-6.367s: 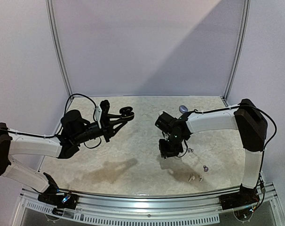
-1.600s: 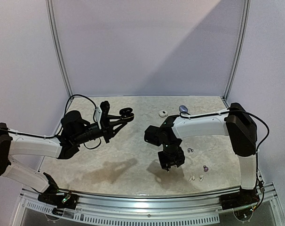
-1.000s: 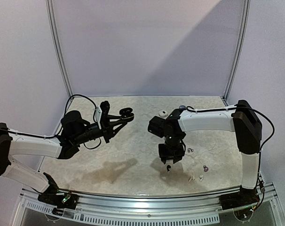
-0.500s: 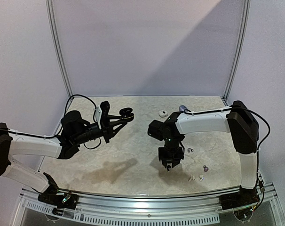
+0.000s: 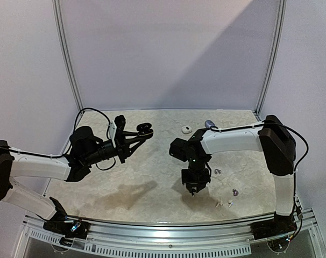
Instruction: Insert the wireless bluetooth earbuds into the charging case
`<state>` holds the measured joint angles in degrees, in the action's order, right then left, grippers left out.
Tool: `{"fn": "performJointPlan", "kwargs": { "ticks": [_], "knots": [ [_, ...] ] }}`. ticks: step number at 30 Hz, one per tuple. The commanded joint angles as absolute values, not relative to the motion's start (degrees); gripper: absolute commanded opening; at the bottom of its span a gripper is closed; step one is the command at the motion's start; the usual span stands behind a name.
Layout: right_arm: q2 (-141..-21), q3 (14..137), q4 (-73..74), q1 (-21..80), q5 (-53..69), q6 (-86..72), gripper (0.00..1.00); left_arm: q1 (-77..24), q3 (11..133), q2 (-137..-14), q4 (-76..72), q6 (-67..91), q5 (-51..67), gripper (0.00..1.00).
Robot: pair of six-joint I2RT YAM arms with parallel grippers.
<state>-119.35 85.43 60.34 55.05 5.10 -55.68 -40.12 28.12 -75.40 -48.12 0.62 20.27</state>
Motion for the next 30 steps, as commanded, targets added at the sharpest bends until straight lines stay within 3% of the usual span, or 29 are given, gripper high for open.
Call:
{"fn": "performJointPlan", "kwargs": {
  "ticks": [1,9,15,18,23,27,30],
  "knots": [
    [-121.02,84.2,58.56,54.36,4.34,-55.35,0.27,-40.34,27.46,-74.09,-47.69,0.18,20.13,0.0],
    [-121.11,84.44,57.25,54.31,4.01,-54.98,0.22,-40.34,27.35,-74.12,-47.68,0.18,20.12,0.0],
    [-120.13,87.28,56.86,54.27,-0.7,-50.96,0.01,-40.34,27.36,-74.1,-47.8,0.09,20.04,0.0],
    [-115.59,90.94,52.26,54.55,-8.42,-46.04,0.0,-40.34,27.46,-74.1,-48.32,0.09,19.61,0.0],
    [-101.62,91.37,25.29,57.91,-17.43,-30.32,0.0,-40.52,27.55,-74.33,-49.35,-1.82,15.23,0.0],
    [-94.58,83.11,-4.69,60.32,-13.22,-18.72,0.0,-40.52,27.58,-74.17,-49.71,-3.23,12.26,0.0],
    [-94.17,80.38,-15.54,61.41,-9.25,-13.58,0.0,-40.52,27.52,-73.98,-50.05,-3.57,11.25,0.0]
  ]
}}
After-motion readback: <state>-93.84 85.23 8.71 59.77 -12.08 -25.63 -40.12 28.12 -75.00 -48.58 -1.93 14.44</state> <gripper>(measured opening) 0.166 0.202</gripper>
